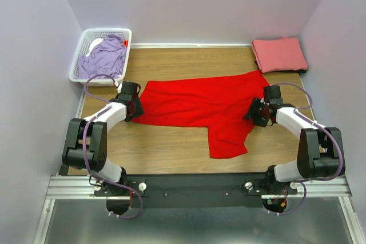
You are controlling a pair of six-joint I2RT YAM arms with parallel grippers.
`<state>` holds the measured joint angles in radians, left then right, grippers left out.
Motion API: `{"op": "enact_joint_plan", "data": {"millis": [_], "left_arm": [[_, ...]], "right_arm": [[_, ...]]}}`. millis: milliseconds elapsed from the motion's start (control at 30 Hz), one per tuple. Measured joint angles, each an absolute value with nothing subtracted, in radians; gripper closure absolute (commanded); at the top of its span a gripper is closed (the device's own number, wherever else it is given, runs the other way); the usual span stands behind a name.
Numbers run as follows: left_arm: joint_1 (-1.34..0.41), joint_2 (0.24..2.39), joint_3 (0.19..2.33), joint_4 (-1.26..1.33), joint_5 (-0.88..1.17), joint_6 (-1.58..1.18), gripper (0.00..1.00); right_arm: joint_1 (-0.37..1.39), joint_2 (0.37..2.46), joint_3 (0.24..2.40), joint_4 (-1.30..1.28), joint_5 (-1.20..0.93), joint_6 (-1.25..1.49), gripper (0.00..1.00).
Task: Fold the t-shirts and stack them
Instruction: Flatten the tshirt out
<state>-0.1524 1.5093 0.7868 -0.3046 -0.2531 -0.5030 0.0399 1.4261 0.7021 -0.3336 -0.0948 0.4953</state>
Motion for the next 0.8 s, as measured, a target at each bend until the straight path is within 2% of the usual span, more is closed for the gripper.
{"op": "enact_joint_plan", "data": {"millis": [433, 800], "left_arm": [[-0.148, 1.522, 0.793, -0.324, -0.262, -0.493, 0.32], [-0.115, 1.449, 0.793, -0.316, -0.264, -0.484, 0.32]], "right_arm": [[0.040, 1.394, 0.694, -0.335, -0.096, 0.492, 0.38], [0.040, 1.383, 0.687, -0.336, -0.096, 0.477, 0.38]]}}
